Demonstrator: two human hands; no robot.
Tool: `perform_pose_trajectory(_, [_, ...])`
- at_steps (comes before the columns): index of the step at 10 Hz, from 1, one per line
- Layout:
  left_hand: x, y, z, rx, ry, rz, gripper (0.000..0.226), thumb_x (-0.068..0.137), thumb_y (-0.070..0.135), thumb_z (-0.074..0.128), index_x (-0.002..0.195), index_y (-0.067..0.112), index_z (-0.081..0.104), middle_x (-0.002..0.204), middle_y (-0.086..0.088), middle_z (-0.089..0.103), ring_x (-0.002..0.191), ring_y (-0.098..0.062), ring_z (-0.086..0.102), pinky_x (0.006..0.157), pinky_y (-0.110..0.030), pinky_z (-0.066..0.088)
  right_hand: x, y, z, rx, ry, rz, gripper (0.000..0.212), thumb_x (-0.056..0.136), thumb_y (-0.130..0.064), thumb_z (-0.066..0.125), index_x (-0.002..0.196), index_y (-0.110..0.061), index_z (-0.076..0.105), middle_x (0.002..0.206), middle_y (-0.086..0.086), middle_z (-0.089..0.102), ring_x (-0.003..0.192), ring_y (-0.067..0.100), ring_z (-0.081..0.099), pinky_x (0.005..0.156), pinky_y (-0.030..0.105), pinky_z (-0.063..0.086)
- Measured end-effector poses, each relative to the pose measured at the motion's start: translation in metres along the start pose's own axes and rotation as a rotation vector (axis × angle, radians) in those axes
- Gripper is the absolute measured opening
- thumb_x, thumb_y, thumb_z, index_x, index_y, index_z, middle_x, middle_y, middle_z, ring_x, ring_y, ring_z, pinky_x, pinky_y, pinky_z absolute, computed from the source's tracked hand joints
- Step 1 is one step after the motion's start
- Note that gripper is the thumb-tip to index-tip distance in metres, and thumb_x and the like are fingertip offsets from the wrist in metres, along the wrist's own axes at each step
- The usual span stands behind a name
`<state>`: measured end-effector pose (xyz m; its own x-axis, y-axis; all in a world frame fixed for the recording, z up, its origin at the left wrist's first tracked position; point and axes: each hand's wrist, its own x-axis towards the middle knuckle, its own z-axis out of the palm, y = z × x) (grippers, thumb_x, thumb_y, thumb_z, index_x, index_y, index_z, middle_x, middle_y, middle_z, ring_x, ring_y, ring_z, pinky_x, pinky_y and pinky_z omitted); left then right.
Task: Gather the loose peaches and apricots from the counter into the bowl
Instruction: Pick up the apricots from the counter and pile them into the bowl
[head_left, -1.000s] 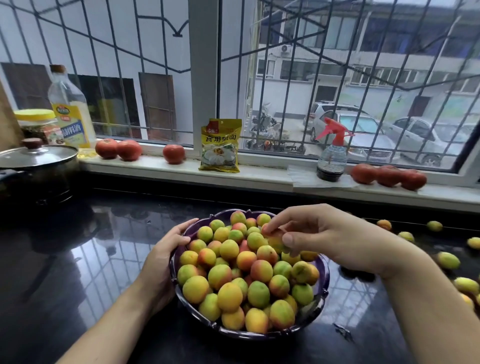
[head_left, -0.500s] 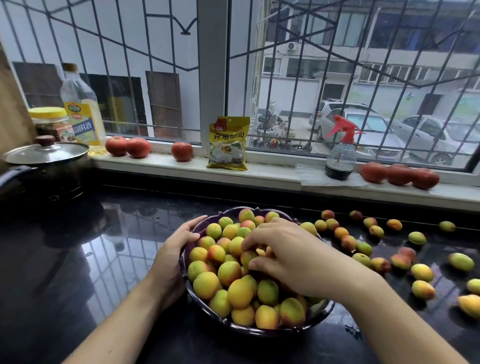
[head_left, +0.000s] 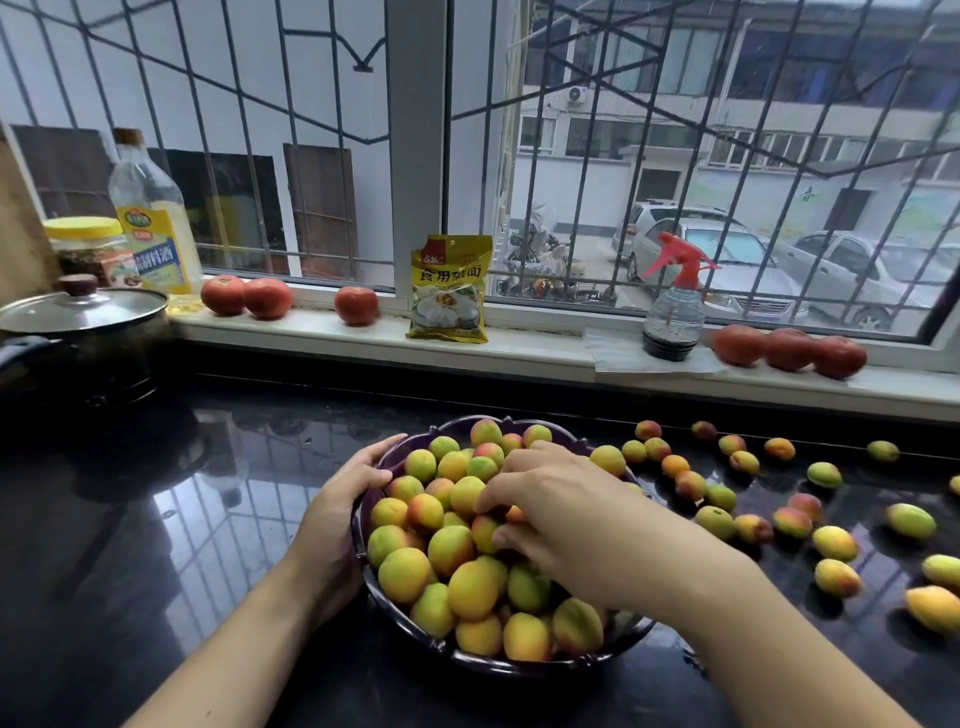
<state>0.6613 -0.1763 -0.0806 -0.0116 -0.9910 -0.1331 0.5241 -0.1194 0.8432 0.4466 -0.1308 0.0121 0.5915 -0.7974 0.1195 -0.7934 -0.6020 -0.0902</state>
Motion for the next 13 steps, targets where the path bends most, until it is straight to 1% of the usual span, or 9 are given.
perform_pose_trajectory(2, [0.000,0.000,0.000,0.008,0.001,0.005,0.044,0.096,0.007,0.043,0.135,0.011,0.063,0.130,-0.020,0.070,0.127,-0.043,0.062,0.114,-0.062,0.042,-0.001,0.011,-0.008,0.105,0.000,0.036,0.033,0.100,-0.041,0.058,0.132,-0.034,0.062,0.116,-0.015,0.052,0.110,0.005,0.045,0.097,0.023,0.039])
perform_pose_trajectory(3, [0.000,0.000,-0.001,0.021,-0.010,0.009,0.044,0.096,0.007,0.044,0.135,0.011,0.064,0.129,-0.019,0.071,0.125,-0.043,0.063,0.113,-0.062,0.043,-0.005,0.050,-0.023,0.323,0.271,0.210,0.026,0.098,-0.026,0.064,0.123,-0.033,0.069,0.109,-0.021,0.061,0.099,-0.003,0.058,0.088,0.017,0.044])
perform_pose_trajectory(4, [0.000,0.000,-0.002,0.031,-0.021,0.010,0.044,0.096,0.007,0.044,0.135,0.012,0.063,0.128,-0.019,0.071,0.124,-0.042,0.064,0.113,-0.062,0.043,-0.015,0.105,-0.019,0.290,0.485,0.491,0.024,0.097,-0.011,0.063,0.110,-0.027,0.075,0.105,-0.011,0.073,0.096,0.007,0.065,0.087,0.024,0.047])
perform_pose_trajectory(5, [0.001,-0.001,-0.003,0.040,-0.025,0.013,0.044,0.096,0.008,0.043,0.135,0.013,0.064,0.129,-0.019,0.071,0.123,-0.042,0.065,0.112,-0.062,0.043,-0.032,0.155,-0.002,0.150,0.364,0.819,0.026,0.096,-0.009,0.060,0.106,-0.028,0.075,0.110,-0.001,0.075,0.101,0.021,0.066,0.087,0.034,0.052])
perform_pose_trajectory(7, [0.000,0.000,-0.001,0.040,-0.031,0.015,0.044,0.096,0.008,0.043,0.135,0.013,0.064,0.129,-0.019,0.071,0.122,-0.042,0.065,0.110,-0.060,0.045,-0.046,0.179,0.006,0.065,0.085,1.072,0.006,0.093,-0.025,0.066,0.093,-0.029,0.071,0.099,0.004,0.073,0.090,0.024,0.063,0.073,0.027,0.045])
perform_pose_trajectory(9, [0.000,-0.001,-0.002,0.030,-0.023,0.012,0.044,0.095,0.009,0.045,0.135,0.013,0.064,0.129,-0.019,0.071,0.123,-0.043,0.064,0.112,-0.062,0.044,-0.033,0.176,0.038,-0.114,0.068,1.112,0.042,0.096,-0.056,0.055,0.118,-0.022,0.067,0.133,0.009,0.057,0.125,0.035,0.046,0.098,0.042,0.044])
perform_pose_trajectory(11, [0.001,-0.001,-0.001,0.031,-0.020,0.012,0.044,0.095,0.009,0.044,0.135,0.014,0.064,0.129,-0.018,0.071,0.121,-0.040,0.066,0.109,-0.058,0.047,-0.031,0.171,0.042,-0.113,0.093,1.113,0.039,0.092,-0.054,0.061,0.114,-0.023,0.072,0.128,0.008,0.061,0.121,0.035,0.046,0.101,0.042,0.043])
perform_pose_trajectory(12, [0.000,0.000,0.000,0.023,-0.022,0.010,0.045,0.095,0.008,0.044,0.135,0.013,0.063,0.129,-0.019,0.071,0.121,-0.040,0.066,0.108,-0.057,0.048,-0.031,0.161,0.010,0.133,0.366,1.010,0.027,0.088,-0.039,0.072,0.108,-0.022,0.070,0.113,0.007,0.070,0.106,0.030,0.058,0.085,0.035,0.046])
perform_pose_trajectory(13, [-0.001,0.000,0.000,0.025,-0.018,0.012,0.045,0.095,0.008,0.044,0.135,0.012,0.063,0.129,-0.019,0.071,0.122,-0.042,0.065,0.111,-0.060,0.045,-0.030,0.132,-0.020,0.594,0.555,0.720,0.023,0.089,-0.020,0.076,0.108,-0.028,0.067,0.105,0.003,0.072,0.086,0.021,0.071,0.072,0.032,0.052])
